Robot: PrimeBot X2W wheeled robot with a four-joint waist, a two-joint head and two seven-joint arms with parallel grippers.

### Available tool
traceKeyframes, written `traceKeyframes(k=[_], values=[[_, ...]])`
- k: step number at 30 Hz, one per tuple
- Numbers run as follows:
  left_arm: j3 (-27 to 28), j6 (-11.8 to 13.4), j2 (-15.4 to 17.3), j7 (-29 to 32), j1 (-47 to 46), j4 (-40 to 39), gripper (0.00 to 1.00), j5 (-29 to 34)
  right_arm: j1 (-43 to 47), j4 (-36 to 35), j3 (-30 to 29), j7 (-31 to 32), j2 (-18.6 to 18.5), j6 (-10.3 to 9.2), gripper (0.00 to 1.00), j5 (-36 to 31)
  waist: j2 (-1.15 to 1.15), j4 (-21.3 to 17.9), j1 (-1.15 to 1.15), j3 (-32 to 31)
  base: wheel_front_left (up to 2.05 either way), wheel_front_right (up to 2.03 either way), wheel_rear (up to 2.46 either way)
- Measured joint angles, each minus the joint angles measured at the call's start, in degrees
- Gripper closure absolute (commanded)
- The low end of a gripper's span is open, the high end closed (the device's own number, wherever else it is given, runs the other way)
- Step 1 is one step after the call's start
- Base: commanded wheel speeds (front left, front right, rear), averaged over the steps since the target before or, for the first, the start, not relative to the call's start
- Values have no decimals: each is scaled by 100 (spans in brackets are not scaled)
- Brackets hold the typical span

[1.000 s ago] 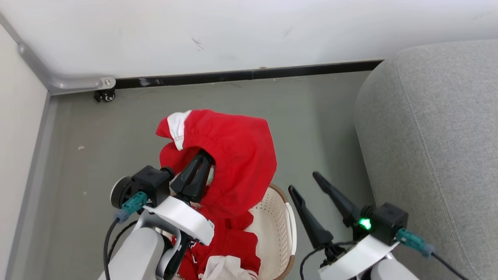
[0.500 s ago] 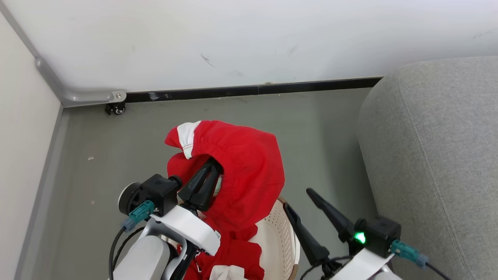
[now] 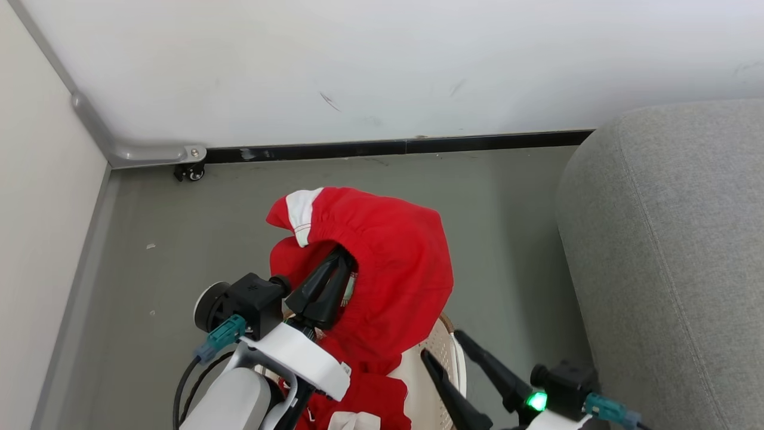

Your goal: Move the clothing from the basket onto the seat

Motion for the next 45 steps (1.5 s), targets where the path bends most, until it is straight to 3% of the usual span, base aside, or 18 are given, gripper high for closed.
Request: traceKeyframes(k=[8, 15, 35, 45], values=[[-111, 0, -33, 0, -1, -230, 100, -44, 70, 143, 272, 1, 134, 0, 0, 771, 0, 70, 0, 43, 0, 0, 0], [-147, 0, -45, 0, -1, -322, 100, -59, -120, 108, 442, 1, 155, 0, 0, 1063, 0, 117, 0, 99, 0, 0, 0], [-336, 0, -27, 0, -1, -338, 100, -202, -661, -218, 376, 1, -63, 0, 0, 1311, 0, 151, 0, 150, 0, 0, 0], [-734, 0, -44, 0, -1, -470, 100, -244, -749, 220, 594, 1, -196, 0, 0, 1303, 0, 143, 0, 172, 0, 0, 0]])
